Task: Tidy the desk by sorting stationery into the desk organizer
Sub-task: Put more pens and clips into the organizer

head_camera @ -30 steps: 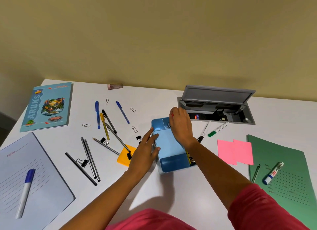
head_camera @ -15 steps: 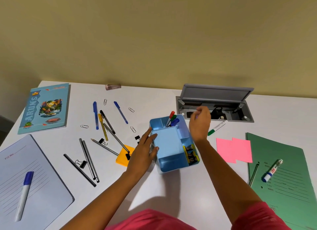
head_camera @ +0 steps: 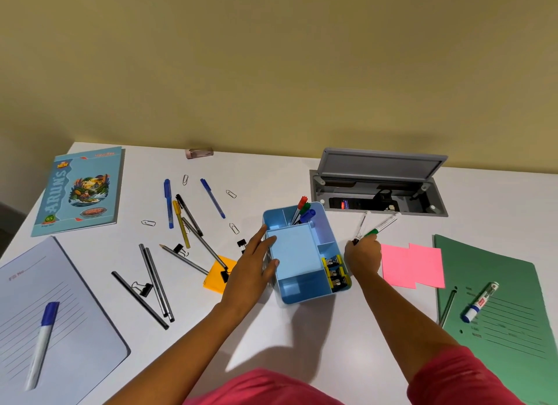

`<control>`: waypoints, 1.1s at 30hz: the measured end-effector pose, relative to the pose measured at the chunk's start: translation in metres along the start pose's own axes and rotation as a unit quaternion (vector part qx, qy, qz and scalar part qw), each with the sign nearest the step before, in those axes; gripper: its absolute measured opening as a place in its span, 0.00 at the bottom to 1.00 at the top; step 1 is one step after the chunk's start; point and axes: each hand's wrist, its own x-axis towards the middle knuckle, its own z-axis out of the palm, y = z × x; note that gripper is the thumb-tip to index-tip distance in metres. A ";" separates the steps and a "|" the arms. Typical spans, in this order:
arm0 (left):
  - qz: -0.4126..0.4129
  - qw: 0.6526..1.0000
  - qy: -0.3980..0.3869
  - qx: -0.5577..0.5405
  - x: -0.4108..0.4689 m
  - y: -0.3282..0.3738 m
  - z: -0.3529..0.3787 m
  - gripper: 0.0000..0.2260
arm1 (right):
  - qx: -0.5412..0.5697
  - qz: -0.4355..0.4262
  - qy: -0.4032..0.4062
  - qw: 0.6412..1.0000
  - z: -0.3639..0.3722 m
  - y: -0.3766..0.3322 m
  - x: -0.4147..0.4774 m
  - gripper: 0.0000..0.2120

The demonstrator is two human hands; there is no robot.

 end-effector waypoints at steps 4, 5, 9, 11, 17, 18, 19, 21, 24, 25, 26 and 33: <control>-0.003 1.000 -0.001 0.003 0.000 0.000 0.000 0.21 | 0.002 0.021 -0.019 1.000 -0.006 0.003 0.002 0.19; -0.003 1.000 0.000 0.002 0.000 0.000 0.000 0.21 | 0.003 0.026 -0.019 0.999 -0.008 0.003 0.002 0.19; -0.010 1.000 -0.003 0.001 0.001 0.001 0.001 0.22 | 0.064 0.020 0.044 0.997 -0.018 -0.001 0.002 0.17; -0.011 1.000 -0.002 -0.001 0.001 0.001 0.002 0.22 | 0.117 -0.010 0.089 0.989 -0.029 -0.009 -0.001 0.13; -0.011 1.000 -0.004 -0.010 0.001 0.000 0.002 0.22 | 0.288 -0.141 0.192 0.927 -0.060 -0.033 -0.030 0.08; -0.008 1.000 -0.004 -0.010 0.001 0.000 0.002 0.22 | 0.305 -0.185 0.207 0.911 -0.065 -0.038 -0.039 0.08; -0.006 1.000 -0.004 -0.012 0.001 -0.001 0.002 0.21 | 0.317 -0.229 0.215 0.895 -0.070 -0.044 -0.047 0.08; -0.002 1.000 -0.003 -0.015 0.001 -0.001 0.001 0.21 | 0.325 -0.305 0.214 0.869 -0.079 -0.055 -0.064 0.07; 0.002 1.000 -0.002 -0.012 0.001 -0.002 0.001 0.21 | 0.297 -0.392 0.178 0.852 -0.084 -0.070 -0.081 0.05; 0.004 1.000 -0.003 -0.012 0.001 -0.002 0.001 0.21 | 0.281 -0.423 0.161 0.846 -0.083 -0.073 -0.085 0.04; 0.005 1.000 -0.004 -0.012 0.001 -0.001 0.000 0.21 | 0.262 -0.453 0.144 0.840 -0.080 -0.076 -0.087 0.04; -0.001 1.000 0.001 -0.008 0.000 0.003 -0.002 0.21 | 0.129 -0.426 0.036 0.895 -0.049 -0.091 -0.087 0.08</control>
